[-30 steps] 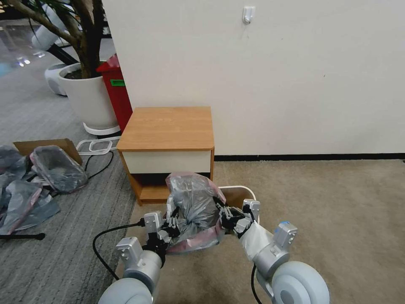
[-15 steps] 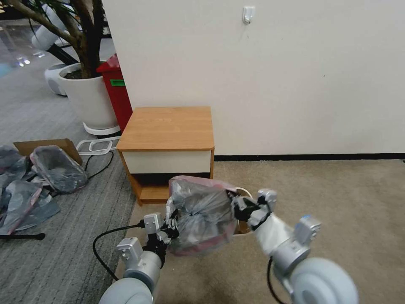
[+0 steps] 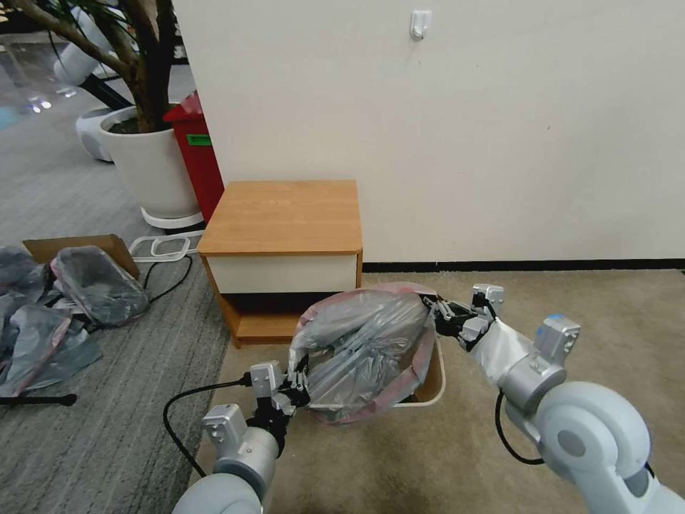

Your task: Pick up the garbage bag from the table and place it over the trash can.

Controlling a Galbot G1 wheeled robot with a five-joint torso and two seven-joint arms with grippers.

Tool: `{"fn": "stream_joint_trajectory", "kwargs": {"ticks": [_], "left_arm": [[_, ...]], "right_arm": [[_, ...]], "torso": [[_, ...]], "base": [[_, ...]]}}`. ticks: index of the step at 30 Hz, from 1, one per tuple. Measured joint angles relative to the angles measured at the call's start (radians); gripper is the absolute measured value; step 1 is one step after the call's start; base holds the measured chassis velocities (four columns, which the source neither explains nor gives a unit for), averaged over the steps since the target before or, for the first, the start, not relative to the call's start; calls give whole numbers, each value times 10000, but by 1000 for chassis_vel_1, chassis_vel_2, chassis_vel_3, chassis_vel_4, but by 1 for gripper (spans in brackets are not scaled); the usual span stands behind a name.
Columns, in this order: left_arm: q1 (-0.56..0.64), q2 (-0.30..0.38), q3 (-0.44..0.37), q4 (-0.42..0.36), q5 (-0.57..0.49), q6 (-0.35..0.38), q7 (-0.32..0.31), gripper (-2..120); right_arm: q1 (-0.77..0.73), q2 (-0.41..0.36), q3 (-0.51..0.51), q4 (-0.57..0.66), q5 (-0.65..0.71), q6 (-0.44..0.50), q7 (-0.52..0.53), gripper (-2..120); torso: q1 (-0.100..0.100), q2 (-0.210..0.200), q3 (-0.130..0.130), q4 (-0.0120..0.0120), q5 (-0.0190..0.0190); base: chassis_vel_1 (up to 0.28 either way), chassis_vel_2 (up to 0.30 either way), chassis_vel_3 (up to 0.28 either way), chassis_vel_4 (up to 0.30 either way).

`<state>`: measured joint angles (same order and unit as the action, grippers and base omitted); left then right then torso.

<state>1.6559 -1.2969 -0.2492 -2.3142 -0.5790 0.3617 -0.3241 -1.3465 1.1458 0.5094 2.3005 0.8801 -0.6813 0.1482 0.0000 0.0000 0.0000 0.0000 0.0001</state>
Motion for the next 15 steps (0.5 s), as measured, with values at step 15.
{"fn": "stream_joint_trajectory", "kwargs": {"ticks": [15], "left_arm": [[-32, -158, -274, -8, -448, -42, 85, 5]], "right_arm": [[-507, 39, 381, 158, 1057, -281, 1462, 27]], "torso": [[1, 0, 0, -1, -2]], "base": [[0, 0, 0, 0]]}}
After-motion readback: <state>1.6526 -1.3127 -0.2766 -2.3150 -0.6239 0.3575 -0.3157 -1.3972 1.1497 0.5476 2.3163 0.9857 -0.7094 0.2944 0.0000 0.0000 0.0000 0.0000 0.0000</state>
